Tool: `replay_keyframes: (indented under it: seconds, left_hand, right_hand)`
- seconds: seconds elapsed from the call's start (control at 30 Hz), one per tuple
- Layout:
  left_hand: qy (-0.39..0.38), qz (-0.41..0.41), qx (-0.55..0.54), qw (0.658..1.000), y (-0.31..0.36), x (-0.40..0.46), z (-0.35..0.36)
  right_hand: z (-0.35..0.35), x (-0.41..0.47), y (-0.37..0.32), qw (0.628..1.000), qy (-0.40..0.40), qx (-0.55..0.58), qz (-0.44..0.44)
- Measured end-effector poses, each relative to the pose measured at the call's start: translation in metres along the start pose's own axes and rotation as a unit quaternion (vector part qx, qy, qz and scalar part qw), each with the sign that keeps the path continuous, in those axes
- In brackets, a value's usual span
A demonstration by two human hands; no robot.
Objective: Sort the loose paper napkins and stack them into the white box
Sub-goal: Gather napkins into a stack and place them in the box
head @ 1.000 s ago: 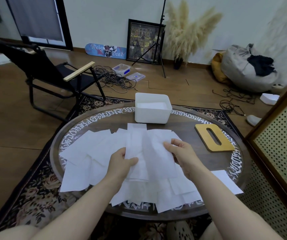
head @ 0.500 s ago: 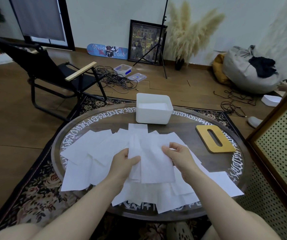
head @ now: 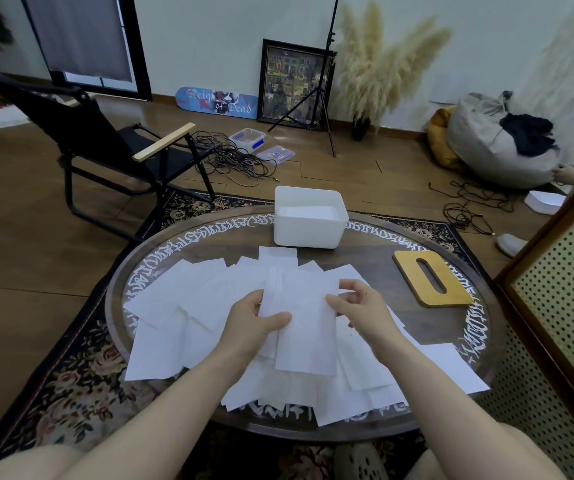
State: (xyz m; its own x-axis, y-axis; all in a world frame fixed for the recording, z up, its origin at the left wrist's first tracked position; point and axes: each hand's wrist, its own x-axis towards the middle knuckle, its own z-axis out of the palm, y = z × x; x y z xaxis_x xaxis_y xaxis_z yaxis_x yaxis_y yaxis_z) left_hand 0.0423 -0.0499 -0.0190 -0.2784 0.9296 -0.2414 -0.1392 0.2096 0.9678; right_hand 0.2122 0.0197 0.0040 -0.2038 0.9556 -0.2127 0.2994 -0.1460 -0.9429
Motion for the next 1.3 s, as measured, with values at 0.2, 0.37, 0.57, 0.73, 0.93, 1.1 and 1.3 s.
replay_keyframes:
  seconds: [0.2, 0.37, 0.57, 0.73, 0.93, 1.1, 1.3]
  left_hand:
    - [-0.074, 0.047, 0.112, 0.990, 0.004, 0.002, -0.009]
    - [-0.135, 0.076, 0.215, 0.964, 0.004, 0.003, -0.012]
    - [-0.125, 0.107, 0.340, 0.926, -0.001, 0.007, -0.013]
    - [-0.063, 0.096, 0.234, 0.965, 0.006, 0.004, -0.016]
    - [-0.038, -0.006, -0.021, 0.999, 0.010, 0.001, -0.012]
    - [0.007, 0.002, -0.013, 1.000, -0.001, -0.003, -0.001]
    - [0.033, 0.054, -0.019, 0.998, -0.004, -0.001, 0.001]
  right_hand:
    - [-0.015, 0.006, 0.009, 0.995, -0.055, -0.077, -0.035]
    - [-0.016, 0.007, 0.016, 0.985, -0.114, -0.120, -0.057]
    - [-0.011, 0.008, 0.022, 0.976, -0.161, -0.124, -0.075]
    - [-0.009, 0.005, 0.020, 0.992, -0.112, -0.021, -0.058]
    - [-0.009, 0.004, 0.025, 0.992, -0.012, 0.122, -0.012]
    - [0.005, -0.004, 0.034, 0.983, 0.012, 0.182, -0.003]
    - [0.008, -0.007, 0.035, 0.980, 0.025, 0.193, -0.043]
